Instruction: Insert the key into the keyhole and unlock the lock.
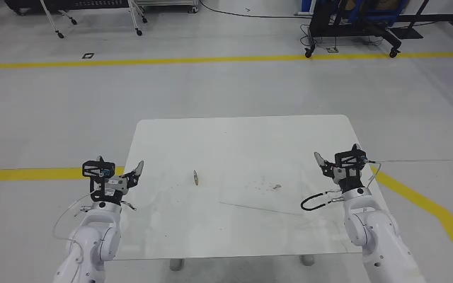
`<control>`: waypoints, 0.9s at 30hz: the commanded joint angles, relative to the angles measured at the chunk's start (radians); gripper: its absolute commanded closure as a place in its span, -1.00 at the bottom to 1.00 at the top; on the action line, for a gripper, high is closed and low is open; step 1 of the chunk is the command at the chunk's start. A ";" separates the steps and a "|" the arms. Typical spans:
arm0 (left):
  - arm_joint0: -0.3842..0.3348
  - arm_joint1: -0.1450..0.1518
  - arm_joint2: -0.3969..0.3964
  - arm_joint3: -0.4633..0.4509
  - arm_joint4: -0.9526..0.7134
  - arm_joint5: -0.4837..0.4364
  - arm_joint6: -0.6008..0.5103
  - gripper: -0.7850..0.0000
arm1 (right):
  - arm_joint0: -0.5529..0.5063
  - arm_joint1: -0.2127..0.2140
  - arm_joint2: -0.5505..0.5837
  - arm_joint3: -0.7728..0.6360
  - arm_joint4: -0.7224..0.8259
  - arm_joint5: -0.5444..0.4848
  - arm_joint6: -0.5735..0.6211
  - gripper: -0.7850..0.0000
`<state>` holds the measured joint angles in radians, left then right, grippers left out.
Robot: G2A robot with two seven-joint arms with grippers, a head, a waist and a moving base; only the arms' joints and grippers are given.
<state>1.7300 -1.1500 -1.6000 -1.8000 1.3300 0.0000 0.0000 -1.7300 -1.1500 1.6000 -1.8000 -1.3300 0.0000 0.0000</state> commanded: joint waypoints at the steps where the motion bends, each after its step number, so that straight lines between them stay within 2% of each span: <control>1: 0.000 0.000 0.000 0.000 0.000 0.000 0.000 -1.00 | 0.000 0.000 0.000 0.000 0.000 0.000 0.000 -1.00; 10: 0.000 0.000 0.000 0.000 0.000 0.000 0.000 -1.00 | 0.001 0.000 -0.004 -0.001 -0.001 -0.006 0.001 -1.00; 15: 0.000 0.000 0.000 0.000 0.000 0.000 0.000 -1.00 | 0.076 -0.003 -0.089 0.052 -0.005 -0.121 0.081 -1.00; 22: 0.000 0.000 0.000 0.000 0.000 0.000 0.000 -1.00 | 0.233 -0.007 -0.178 0.211 0.099 -0.375 0.209 -1.00; 27: 0.000 0.000 0.000 0.000 0.000 0.000 0.000 -1.00 | 0.315 -0.008 -0.215 0.318 0.211 -0.519 0.317 -1.00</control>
<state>1.7300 -1.1500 -1.6000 -1.8000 1.3300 0.0000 0.0000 -1.4326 -1.1582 1.3863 -1.5067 -1.1554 -0.4866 0.2976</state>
